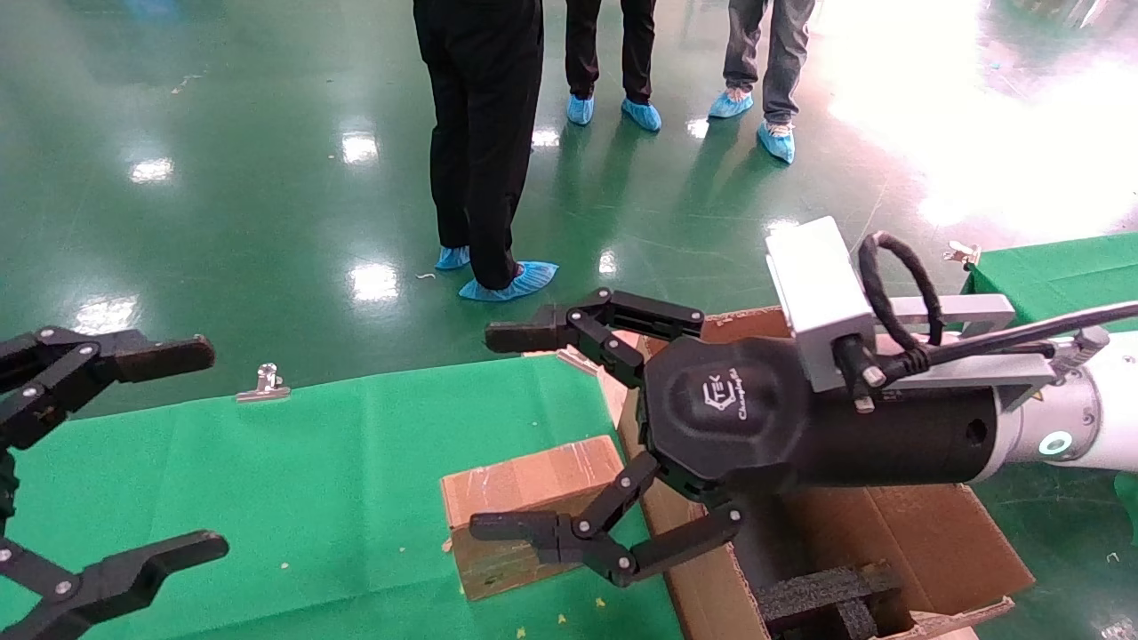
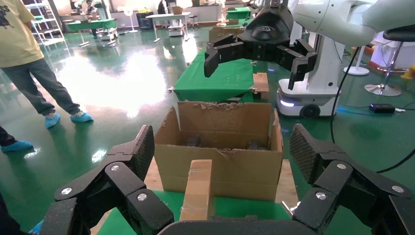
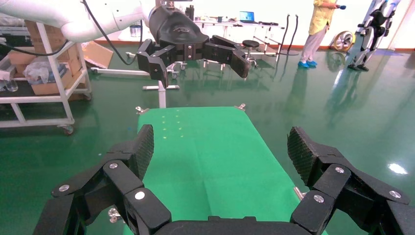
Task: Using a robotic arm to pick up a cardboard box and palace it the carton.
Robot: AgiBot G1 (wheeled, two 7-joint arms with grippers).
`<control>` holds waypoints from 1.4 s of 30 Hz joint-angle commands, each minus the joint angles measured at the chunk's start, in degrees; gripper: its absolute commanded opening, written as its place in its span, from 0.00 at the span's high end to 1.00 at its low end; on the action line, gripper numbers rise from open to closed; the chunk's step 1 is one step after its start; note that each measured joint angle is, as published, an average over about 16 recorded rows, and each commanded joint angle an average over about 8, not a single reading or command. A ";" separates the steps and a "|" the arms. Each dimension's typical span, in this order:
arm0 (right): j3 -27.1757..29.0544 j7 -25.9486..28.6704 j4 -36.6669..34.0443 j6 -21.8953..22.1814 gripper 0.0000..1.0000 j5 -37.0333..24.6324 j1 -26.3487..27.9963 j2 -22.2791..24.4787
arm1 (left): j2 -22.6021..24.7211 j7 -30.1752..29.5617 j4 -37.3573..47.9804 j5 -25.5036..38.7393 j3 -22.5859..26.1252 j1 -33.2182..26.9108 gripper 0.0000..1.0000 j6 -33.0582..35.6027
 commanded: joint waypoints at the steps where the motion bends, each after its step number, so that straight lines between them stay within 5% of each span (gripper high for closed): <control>1: 0.00 0.00 0.00 0.00 0.00 0.00 0.00 0.00 | 0.00 0.00 0.00 0.00 0.00 0.00 0.00 0.00; 14: 0.00 0.00 0.00 0.00 0.00 0.00 0.00 0.00 | 0.00 0.00 0.00 0.00 0.00 0.00 0.02 0.00; 21: 0.00 0.00 0.00 0.00 0.00 0.00 0.00 0.00 | 0.00 0.00 0.00 0.00 0.00 0.00 0.85 0.00; 23: 0.00 0.00 0.00 0.00 0.00 0.00 0.00 0.00 | 0.00 0.00 0.00 0.00 0.00 0.00 1.00 0.00; 32: -0.78 -0.06 0.08 -0.36 0.00 -1.95 0.83 0.11 | 0.00 0.00 0.00 0.00 0.00 0.00 1.00 0.00; 42: -8.95 0.04 -3.91 -3.79 0.00 -17.92 11.76 -3.64 | 0.00 0.00 0.01 0.00 0.01 -0.01 1.00 0.00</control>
